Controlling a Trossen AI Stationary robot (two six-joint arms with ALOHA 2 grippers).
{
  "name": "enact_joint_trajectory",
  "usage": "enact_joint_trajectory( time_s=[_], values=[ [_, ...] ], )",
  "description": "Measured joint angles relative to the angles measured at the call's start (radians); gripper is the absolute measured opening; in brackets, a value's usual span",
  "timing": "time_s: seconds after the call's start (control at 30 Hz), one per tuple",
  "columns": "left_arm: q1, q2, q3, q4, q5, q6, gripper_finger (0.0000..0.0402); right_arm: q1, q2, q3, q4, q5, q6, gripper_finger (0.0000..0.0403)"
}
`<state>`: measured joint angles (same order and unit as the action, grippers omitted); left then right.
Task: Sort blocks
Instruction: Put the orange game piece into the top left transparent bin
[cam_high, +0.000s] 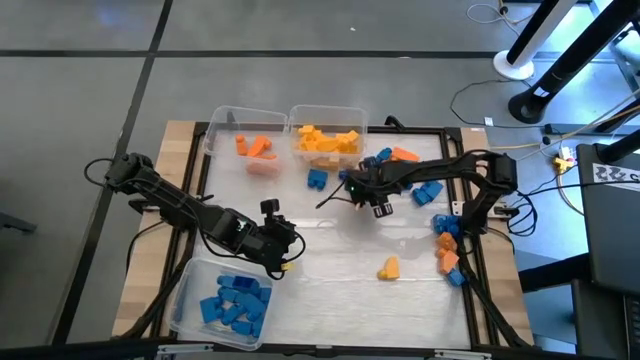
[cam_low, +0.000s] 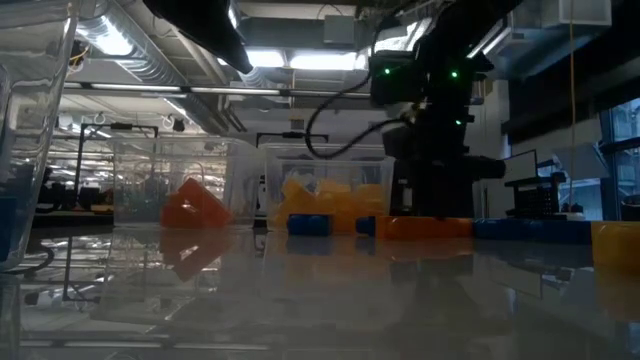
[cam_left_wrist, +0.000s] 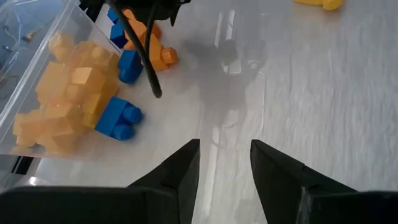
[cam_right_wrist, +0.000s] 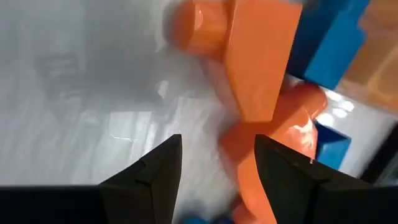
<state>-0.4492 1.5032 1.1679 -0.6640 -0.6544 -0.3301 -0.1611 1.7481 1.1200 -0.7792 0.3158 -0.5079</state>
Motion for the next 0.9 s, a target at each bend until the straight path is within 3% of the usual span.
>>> enact_joint_trajectory(
  time_s=[0.2, 0.53, 0.9],
  values=[
    [0.0, 0.0, 0.0, 0.0, 0.0, 0.006, 0.0132, 0.032, -0.003, -0.005, 0.051, 0.077, 0.11, 0.0202],
    [-0.003, 0.0, 0.0, 0.0, 0.0, -0.002, 0.0132, 0.036, 0.015, -0.012, 0.132, 0.057, 0.109, 0.0202],
    [-0.003, 0.0, 0.0, -0.002, 0.0, 0.002, 0.0132, 0.026, 0.016, -0.13, 0.318, 0.096, 0.084, 0.0202]
  ],
)
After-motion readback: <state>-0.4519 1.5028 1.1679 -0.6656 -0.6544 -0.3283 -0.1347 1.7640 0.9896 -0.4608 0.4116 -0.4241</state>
